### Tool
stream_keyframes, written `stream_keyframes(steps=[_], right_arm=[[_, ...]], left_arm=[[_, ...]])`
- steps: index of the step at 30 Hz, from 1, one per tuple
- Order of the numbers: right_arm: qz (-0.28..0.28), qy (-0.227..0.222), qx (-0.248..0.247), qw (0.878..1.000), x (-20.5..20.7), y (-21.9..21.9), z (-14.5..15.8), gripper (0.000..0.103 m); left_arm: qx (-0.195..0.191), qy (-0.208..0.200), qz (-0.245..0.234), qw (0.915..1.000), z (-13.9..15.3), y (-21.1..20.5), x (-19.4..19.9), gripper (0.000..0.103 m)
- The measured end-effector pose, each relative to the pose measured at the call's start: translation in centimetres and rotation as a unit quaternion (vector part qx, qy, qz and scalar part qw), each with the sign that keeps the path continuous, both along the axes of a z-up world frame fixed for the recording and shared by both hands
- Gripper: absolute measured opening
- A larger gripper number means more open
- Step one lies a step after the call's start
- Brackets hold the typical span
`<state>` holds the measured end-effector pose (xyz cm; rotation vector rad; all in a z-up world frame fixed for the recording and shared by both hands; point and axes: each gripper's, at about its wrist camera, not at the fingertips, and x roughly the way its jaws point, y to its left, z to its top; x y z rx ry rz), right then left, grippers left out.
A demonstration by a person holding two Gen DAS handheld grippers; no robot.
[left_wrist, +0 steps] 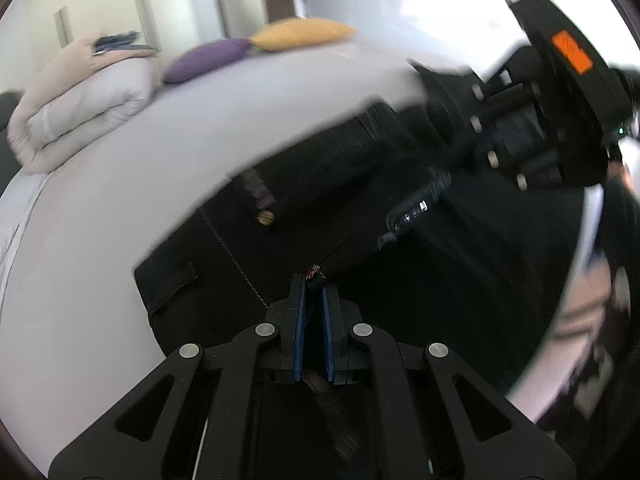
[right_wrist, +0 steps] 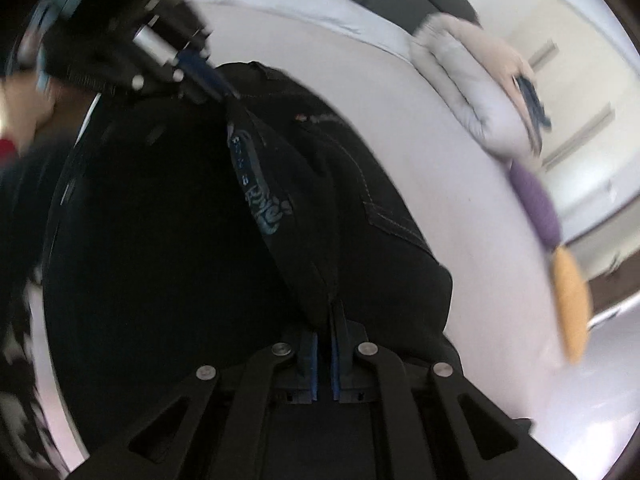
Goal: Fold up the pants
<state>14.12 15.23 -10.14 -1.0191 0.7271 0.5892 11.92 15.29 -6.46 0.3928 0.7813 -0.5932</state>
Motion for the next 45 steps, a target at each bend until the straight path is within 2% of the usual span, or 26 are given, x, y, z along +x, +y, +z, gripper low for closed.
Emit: stream_keyframes(steps=[6, 11, 17, 19, 29, 34, 36, 39, 41, 43, 45], right_arm=[[0.044, -0.04, -0.077, 0.995, -6.2, 1.2, -2.9, 0.005], [0.046, -0.053, -0.101, 0.992, -8.0, 1.8, -4.4, 0.005], [0.056, -0.071, -0.123, 0.988, -11.0, 1.7, -4.6, 0.005], [0.059, -0.075, -0.128, 0.987, -13.7, 1.5, -5.0, 0.005], [0.065, -0.078, -0.147, 0.984, -15.3, 2.3, -5.8, 0.005], [0.061, -0.081, -0.156, 0.983, -15.3, 2.6, -7.1, 0.007], [0.057, -0.088, -0.16, 0.982, -15.3, 2.8, -7.4, 0.007], [0.044, -0.09, -0.157, 0.982, -15.4, 3.1, -7.5, 0.007], [0.037, -0.091, -0.155, 0.983, -15.3, 3.2, -7.5, 0.007], [0.029, -0.092, -0.153, 0.983, -15.3, 3.3, -7.6, 0.007], [0.02, -0.094, -0.147, 0.984, -15.2, 3.5, -7.6, 0.007]], left_arm=[[0.009, 0.02, -0.024, 0.9995, -1.1, 0.3, -3.3, 0.007], [0.038, 0.017, -0.043, 0.9982, -1.9, -0.3, -5.6, 0.007], [0.064, 0.009, -0.071, 0.9954, -1.3, -0.9, -6.7, 0.007], [0.074, 0.005, -0.077, 0.9943, -1.2, -0.9, -7.1, 0.007], [0.068, 0.004, -0.068, 0.9954, -1.4, -0.2, -7.8, 0.007], [0.072, -0.001, -0.059, 0.9957, -1.8, 0.1, -8.1, 0.012], [0.075, 0.015, -0.057, 0.9954, -1.5, 0.3, -8.0, 0.018], [0.074, 0.056, -0.055, 0.9942, -0.5, 1.4, -7.9, 0.021], [0.077, 0.055, -0.038, 0.9948, 0.5, 2.3, -7.8, 0.021], [0.057, 0.046, -0.016, 0.9972, 1.6, 2.8, -7.4, 0.021], [0.01, 0.035, 0.011, 0.9993, 3.2, 2.7, -6.6, 0.021]])
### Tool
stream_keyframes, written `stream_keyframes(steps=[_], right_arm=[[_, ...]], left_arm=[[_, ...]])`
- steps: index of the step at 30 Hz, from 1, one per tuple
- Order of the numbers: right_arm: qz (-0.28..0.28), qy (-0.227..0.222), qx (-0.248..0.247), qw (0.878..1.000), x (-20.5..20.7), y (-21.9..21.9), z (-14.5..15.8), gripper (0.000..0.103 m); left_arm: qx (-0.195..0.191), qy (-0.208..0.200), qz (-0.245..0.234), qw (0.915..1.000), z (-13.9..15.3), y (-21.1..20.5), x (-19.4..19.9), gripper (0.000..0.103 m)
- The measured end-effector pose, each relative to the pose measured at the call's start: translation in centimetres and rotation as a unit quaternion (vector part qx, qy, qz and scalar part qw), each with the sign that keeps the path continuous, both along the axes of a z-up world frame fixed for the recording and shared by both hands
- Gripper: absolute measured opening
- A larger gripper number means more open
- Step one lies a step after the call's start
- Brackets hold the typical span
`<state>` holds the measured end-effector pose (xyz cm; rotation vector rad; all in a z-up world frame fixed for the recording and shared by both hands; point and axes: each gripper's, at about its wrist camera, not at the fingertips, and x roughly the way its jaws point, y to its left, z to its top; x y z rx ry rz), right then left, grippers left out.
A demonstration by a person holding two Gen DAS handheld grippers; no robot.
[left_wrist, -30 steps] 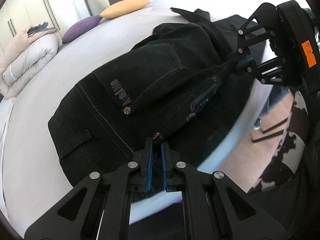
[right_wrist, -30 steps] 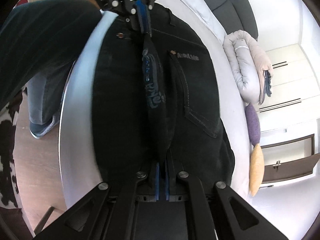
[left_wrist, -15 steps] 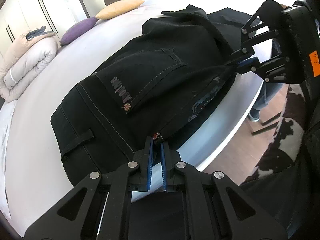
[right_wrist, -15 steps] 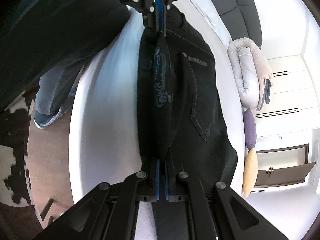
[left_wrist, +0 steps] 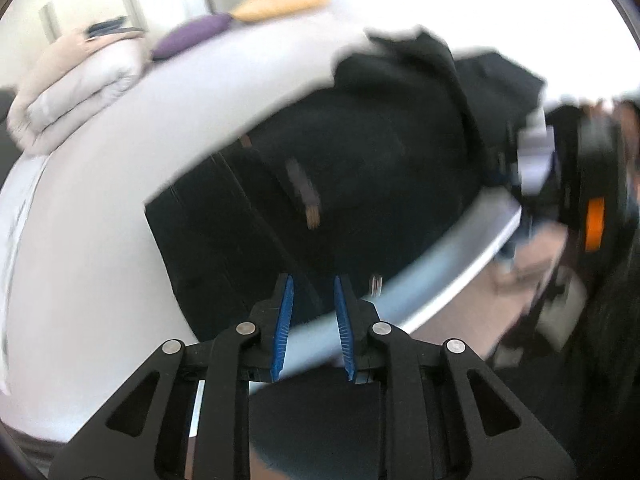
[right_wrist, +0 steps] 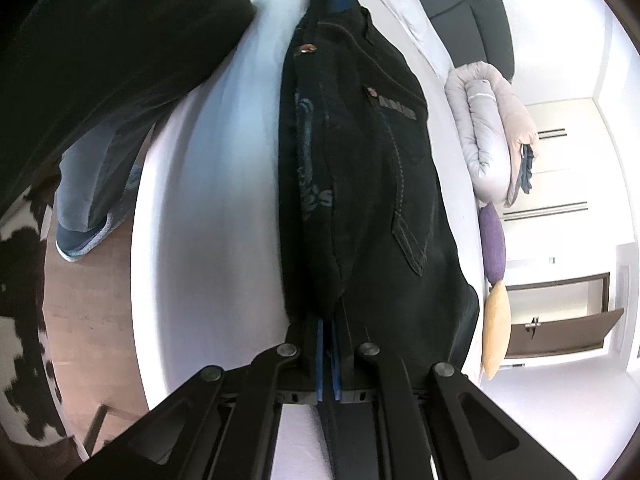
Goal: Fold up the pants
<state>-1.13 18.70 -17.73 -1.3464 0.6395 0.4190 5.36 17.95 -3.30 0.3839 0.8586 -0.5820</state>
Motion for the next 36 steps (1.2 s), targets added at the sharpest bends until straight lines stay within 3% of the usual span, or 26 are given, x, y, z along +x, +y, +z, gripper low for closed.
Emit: stream_keyframes(steps=[3, 5, 7, 9, 11, 13, 15, 17, 19, 22, 26, 28, 32, 36], right_arm=[[-0.016, -0.004, 0.018, 1.0, 0.1, -0.1, 0.1, 0.008], [-0.028, -0.005, 0.038, 0.999, 0.1, -0.4, 0.4, 0.008], [-0.039, -0.005, 0.06, 0.997, 0.2, -0.6, 0.6, 0.008], [-0.052, -0.006, 0.084, 0.995, 0.3, -1.1, 1.3, 0.009], [-0.068, -0.001, 0.11, 0.992, 0.5, -1.7, 2.1, 0.02], [-0.091, 0.003, 0.152, 0.984, 0.6, -3.1, 3.8, 0.056], [-0.127, 0.035, 0.239, 0.962, 1.4, -5.7, 6.7, 0.078], [-0.183, 0.062, 0.321, 0.927, 3.3, -9.0, 9.3, 0.079], [-0.259, 0.07, 0.391, 0.88, 6.9, -13.5, 11.8, 0.079], [-0.358, 0.038, 0.465, 0.809, 12.2, -19.9, 14.4, 0.079], [-0.483, 0.03, 0.496, 0.721, 20.9, -27.2, 14.6, 0.078], [-0.525, 0.03, 0.486, 0.698, 24.5, -29.1, 13.7, 0.078], [-0.582, 0.023, 0.447, 0.679, 29.9, -30.6, 11.5, 0.078], [-0.642, 0.043, 0.417, 0.642, 33.7, -32.3, 8.2, 0.078]], left_arm=[[-0.07, -0.005, 0.033, 0.997, 0.8, -1.9, 1.5, 0.021], [-0.096, 0.013, 0.046, 0.9942, -0.2, -3.9, 3.0, 0.021], [-0.107, 0.045, 0.06, 0.9915, -2.1, -6.0, 5.0, 0.021], [-0.09, 0.08, 0.08, 0.9895, -4.5, -7.5, 6.4, 0.02], [-0.091, 0.064, 0.093, 0.9893, -5.1, -8.1, 6.8, 0.02], [-0.097, 0.074, 0.11, 0.9865, -5.1, -8.3, 7.3, 0.02], [-0.098, 0.076, 0.114, 0.9857, -5.2, -8.3, 7.3, 0.02], [-0.098, 0.077, 0.116, 0.9854, -5.4, -8.3, 7.3, 0.02], [-0.103, 0.083, 0.121, 0.9838, -5.4, -8.3, 7.7, 0.02], [-0.105, 0.089, 0.124, 0.9827, -6.0, -8.2, 8.0, 0.02], [-0.111, 0.094, 0.129, 0.981, -6.4, -7.6, 8.1, 0.02], [-0.115, 0.096, 0.131, 0.98, -6.7, -7.4, 8.0, 0.02], [-0.132, 0.104, 0.138, 0.9759, -6.8, -6.7, 8.3, 0.02], [-0.136, 0.104, 0.136, 0.9758, -6.9, -6.3, 8.3, 0.02]])
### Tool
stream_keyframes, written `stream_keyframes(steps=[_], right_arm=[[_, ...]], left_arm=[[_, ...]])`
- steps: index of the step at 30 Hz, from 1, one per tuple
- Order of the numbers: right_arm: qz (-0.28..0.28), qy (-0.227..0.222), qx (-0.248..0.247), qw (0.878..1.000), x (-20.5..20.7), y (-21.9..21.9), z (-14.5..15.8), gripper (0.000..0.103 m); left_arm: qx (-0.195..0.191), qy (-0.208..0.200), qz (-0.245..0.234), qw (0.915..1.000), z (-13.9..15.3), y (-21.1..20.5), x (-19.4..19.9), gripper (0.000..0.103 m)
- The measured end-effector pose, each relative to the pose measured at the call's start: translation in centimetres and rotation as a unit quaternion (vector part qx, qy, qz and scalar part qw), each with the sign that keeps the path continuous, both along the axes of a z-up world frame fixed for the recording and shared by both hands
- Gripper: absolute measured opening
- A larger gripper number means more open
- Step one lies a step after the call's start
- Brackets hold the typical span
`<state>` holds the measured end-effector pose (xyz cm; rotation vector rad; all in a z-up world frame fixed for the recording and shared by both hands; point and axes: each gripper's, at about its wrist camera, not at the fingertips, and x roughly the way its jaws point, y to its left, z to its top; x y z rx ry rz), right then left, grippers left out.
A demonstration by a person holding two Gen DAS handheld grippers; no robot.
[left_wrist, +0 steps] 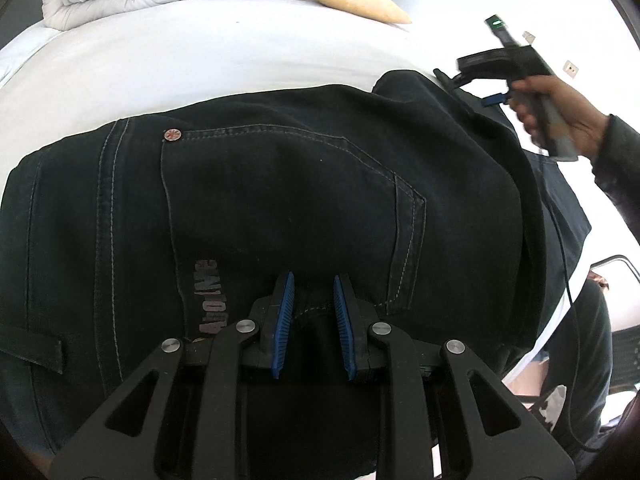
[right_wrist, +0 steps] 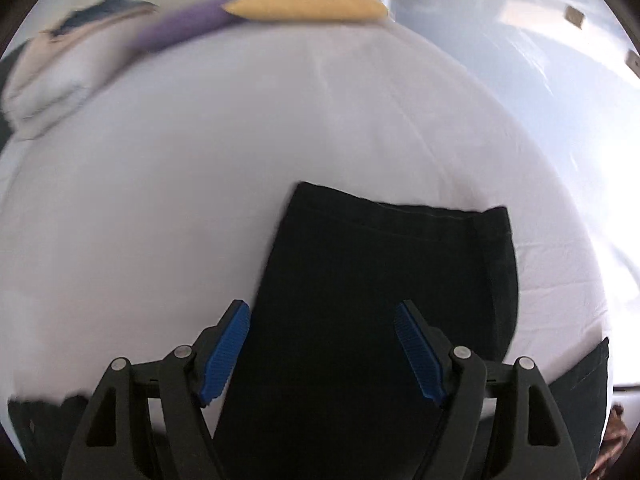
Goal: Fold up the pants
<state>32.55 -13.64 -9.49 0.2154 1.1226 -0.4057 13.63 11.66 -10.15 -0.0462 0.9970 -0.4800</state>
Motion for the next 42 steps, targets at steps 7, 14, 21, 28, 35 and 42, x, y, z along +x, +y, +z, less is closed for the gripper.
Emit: stream_keyframes(steps=[7, 14, 21, 28, 35, 42], right_arm=[[0.037, -0.014, -0.007, 0.999, 0.8, 1.9, -0.3, 0.004], [-0.001, -0.13, 0.044, 0.991, -6.7, -2.6, 5.1, 0.002], [-0.099, -0.267, 0.122, 0.951, -23.4, -9.9, 9.5, 0.002], [-0.262, -0.263, 0.21, 0.904, -36.0, -18.3, 1.0, 0.005], [-0.25, -0.321, 0.293, 0.865, -36.4, -17.3, -1.1, 0.049], [-0.311, -0.28, 0.324, 0.849, -34.9, -17.7, -4.1, 0.046]], left_arm=[[0.003, -0.002, 0.0, 1.0, -0.1, 0.0, 0.1, 0.02], [0.014, -0.011, 0.004, 0.9998, -0.5, -0.8, -0.5, 0.02], [0.028, -0.014, 0.007, 0.9995, -0.6, -1.8, -0.9, 0.02], [0.03, -0.005, 0.009, 0.9995, -0.2, -2.5, -0.3, 0.02], [0.042, 0.0, 0.016, 0.999, 0.2, -3.5, 0.2, 0.02], [0.049, 0.001, 0.02, 0.9986, 0.4, -4.4, 0.3, 0.02]])
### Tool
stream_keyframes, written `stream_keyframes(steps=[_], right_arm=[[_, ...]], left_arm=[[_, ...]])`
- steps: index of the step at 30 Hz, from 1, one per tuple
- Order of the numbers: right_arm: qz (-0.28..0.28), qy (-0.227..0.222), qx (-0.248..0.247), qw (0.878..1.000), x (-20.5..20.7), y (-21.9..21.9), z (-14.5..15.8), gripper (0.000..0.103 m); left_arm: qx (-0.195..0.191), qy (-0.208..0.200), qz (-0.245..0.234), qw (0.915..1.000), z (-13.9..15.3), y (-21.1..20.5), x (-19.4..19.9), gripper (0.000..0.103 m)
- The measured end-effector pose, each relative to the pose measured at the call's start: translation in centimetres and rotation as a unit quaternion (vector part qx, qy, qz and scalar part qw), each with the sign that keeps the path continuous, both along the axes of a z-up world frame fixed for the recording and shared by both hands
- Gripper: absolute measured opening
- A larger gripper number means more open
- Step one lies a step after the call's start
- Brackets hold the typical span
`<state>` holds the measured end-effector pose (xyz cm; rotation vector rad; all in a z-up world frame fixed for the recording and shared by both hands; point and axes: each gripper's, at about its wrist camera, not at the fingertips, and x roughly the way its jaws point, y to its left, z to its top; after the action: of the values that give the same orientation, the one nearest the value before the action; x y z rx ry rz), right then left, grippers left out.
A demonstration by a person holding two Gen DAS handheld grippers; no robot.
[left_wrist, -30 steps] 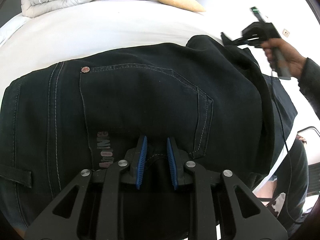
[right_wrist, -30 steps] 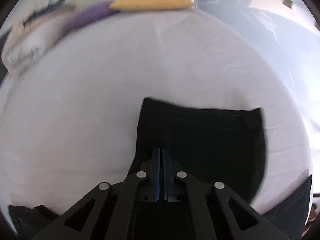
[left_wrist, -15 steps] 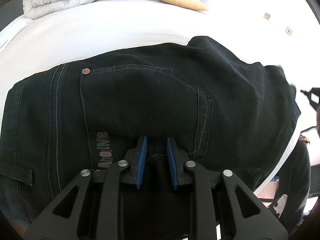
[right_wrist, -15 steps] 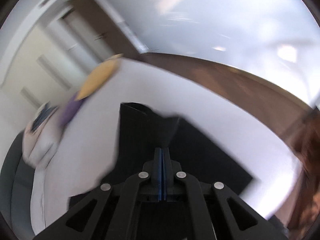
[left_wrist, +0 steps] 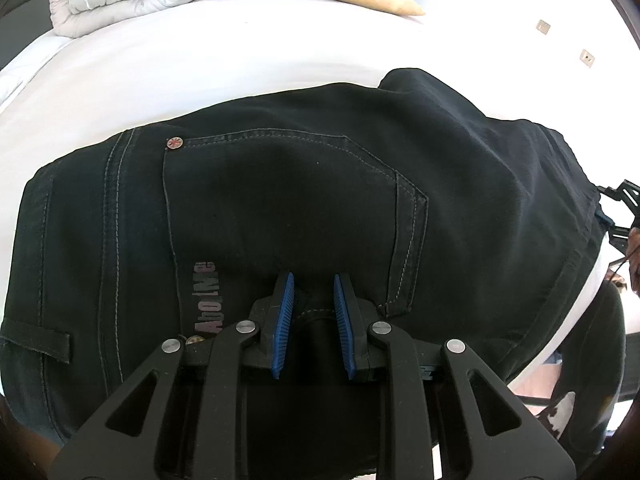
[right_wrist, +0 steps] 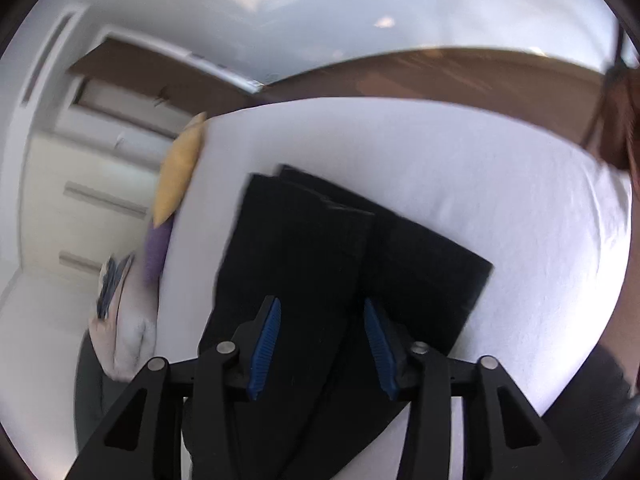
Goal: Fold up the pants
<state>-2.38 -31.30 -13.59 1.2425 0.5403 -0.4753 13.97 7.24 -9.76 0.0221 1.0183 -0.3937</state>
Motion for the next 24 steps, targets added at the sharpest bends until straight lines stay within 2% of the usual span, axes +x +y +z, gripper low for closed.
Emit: stream_keyframes(steps=[8, 9, 10, 11, 12, 14, 19, 21, 23, 24], right_arm=[[-0.02, -0.06, 0.032, 0.997, 0.0, -1.8, -0.4, 0.045], [-0.017, -0.068, 0.031, 0.997, 0.1, -2.1, -0.4, 0.035], [-0.014, -0.068, 0.032, 0.997, 0.3, -2.5, -0.6, 0.017], [-0.012, -0.063, 0.037, 0.997, 0.4, -2.8, -0.9, 0.009], [-0.014, -0.06, 0.042, 0.997, 0.2, -3.1, -1.1, 0.005], [-0.02, -0.064, 0.045, 0.997, -0.5, -3.1, -1.2, 0.004], [-0.032, -0.062, 0.008, 0.998, -3.7, -2.1, 0.9, 0.004], [-0.04, -0.05, 0.023, 0.998, -4.9, -2.6, -0.4, 0.003], [-0.047, -0.065, 0.046, 0.996, -5.3, -2.8, -2.0, 0.001], [-0.045, -0.065, 0.037, 0.996, -5.3, -2.6, -1.8, 0.001]], left_arm=[[0.002, -0.002, 0.0, 1.0, -0.2, -0.1, -0.1, 0.02], [0.003, -0.003, -0.001, 1.0, -0.2, 0.1, -0.3, 0.02], [0.003, -0.003, -0.001, 1.0, -0.2, 0.0, -0.3, 0.02], [0.003, -0.003, -0.001, 1.0, -0.2, 0.0, -0.3, 0.02], [0.002, -0.004, -0.001, 1.0, -0.2, 0.1, -0.4, 0.02], [-0.001, -0.004, -0.002, 1.0, -0.2, 0.4, -0.5, 0.02], [-0.006, 0.001, -0.003, 1.0, -0.2, 1.0, -0.3, 0.02], [-0.007, 0.001, -0.006, 1.0, -0.1, 1.2, -0.2, 0.02], [-0.007, 0.002, -0.009, 0.9999, 0.0, 1.5, -0.2, 0.02], [-0.008, 0.003, -0.009, 0.9999, 0.0, 1.7, -0.2, 0.02]])
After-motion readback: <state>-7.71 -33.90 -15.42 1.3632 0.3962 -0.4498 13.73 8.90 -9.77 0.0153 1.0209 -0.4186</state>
